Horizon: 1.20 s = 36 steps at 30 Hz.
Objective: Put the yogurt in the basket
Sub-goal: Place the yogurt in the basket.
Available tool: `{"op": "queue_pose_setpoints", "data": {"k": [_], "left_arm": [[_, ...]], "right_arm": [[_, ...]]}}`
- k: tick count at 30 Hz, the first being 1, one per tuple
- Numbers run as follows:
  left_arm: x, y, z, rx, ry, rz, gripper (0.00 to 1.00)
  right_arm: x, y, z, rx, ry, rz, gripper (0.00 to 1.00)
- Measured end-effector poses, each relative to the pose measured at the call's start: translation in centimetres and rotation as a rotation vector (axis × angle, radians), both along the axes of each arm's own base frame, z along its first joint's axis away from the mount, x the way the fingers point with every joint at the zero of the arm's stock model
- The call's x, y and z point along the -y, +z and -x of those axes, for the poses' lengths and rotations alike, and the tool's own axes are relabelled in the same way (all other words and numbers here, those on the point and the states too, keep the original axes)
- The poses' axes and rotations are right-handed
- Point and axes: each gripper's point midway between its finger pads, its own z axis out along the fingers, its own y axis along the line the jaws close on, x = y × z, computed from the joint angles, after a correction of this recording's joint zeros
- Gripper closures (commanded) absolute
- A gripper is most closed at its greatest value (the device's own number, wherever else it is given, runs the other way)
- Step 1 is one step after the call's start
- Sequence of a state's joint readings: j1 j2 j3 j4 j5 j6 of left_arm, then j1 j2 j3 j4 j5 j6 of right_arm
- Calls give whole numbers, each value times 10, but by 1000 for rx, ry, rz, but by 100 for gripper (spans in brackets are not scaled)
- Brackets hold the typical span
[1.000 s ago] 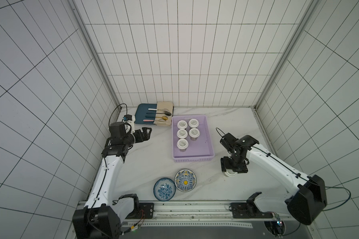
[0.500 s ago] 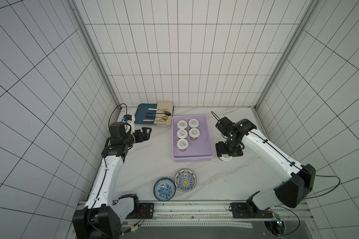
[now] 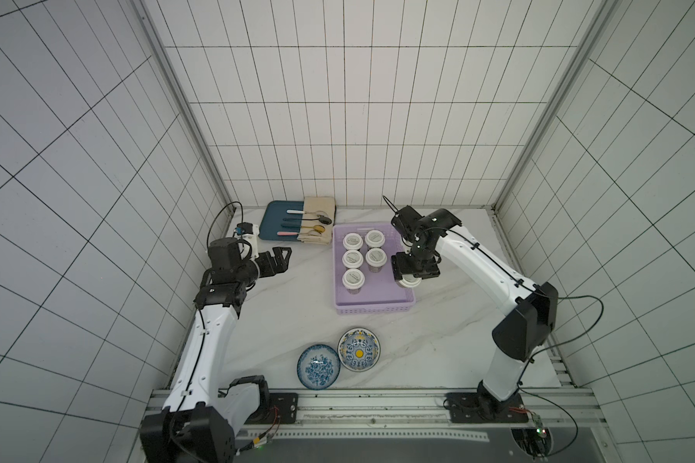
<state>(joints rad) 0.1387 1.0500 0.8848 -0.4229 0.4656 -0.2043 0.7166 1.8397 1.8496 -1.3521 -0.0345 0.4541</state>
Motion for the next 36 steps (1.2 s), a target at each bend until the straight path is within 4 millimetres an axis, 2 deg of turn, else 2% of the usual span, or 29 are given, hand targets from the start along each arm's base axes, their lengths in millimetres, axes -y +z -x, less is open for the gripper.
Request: {"op": "queue_pose_setpoints", "data": {"k": [7,14,26,36], "left_arm": [[0,1,1,4,0,-3,2],[0,0,2,6,-1,-6,2],[0,-2,2,0,-1,-5,2],[0,-4,2,-3,-1,-5,2]], "right_arm": [[-34,-26,-16,-32,40,-5,20],[-52,-54,-25,-72,47,-1,20],[-66,-92,-31,-123,47,13,20],[-73,-107,-38,-127,48,17,16]]}}
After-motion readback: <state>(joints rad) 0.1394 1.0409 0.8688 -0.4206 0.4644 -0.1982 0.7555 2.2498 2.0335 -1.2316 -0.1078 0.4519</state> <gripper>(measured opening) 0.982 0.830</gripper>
